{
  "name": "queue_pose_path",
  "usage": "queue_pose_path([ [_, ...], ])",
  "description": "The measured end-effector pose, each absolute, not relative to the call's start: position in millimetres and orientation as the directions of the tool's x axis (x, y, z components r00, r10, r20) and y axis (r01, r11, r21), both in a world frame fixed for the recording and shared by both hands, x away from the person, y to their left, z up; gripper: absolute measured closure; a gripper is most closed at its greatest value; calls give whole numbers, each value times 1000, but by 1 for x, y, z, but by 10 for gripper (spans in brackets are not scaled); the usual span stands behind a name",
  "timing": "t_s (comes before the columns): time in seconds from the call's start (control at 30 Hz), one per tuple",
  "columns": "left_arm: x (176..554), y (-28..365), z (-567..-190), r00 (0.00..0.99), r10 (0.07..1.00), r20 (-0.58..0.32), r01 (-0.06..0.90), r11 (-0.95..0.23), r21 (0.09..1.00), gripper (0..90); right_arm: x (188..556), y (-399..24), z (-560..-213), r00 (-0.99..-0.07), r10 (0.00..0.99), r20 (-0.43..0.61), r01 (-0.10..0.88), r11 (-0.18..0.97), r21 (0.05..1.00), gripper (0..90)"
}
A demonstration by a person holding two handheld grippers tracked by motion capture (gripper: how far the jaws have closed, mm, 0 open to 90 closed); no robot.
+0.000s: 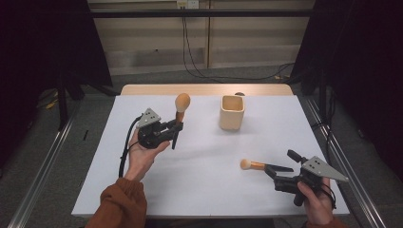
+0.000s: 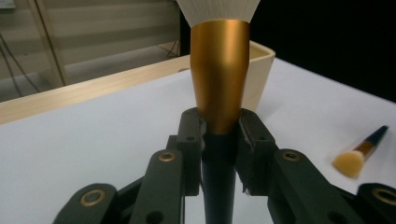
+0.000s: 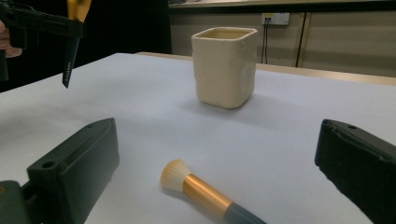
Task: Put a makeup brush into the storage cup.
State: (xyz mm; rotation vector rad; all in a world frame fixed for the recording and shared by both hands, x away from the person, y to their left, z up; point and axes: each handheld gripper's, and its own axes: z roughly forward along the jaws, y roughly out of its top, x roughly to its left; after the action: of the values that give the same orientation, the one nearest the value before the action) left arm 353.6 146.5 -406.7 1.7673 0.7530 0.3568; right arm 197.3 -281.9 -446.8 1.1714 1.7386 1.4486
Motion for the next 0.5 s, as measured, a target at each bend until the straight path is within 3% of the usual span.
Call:
queue_pose_path([
  [0.5, 325, 156, -407, 795, 589, -146, 283, -146, 948, 734, 203, -276, -437, -491, 864, 117, 233, 1, 972, 0],
])
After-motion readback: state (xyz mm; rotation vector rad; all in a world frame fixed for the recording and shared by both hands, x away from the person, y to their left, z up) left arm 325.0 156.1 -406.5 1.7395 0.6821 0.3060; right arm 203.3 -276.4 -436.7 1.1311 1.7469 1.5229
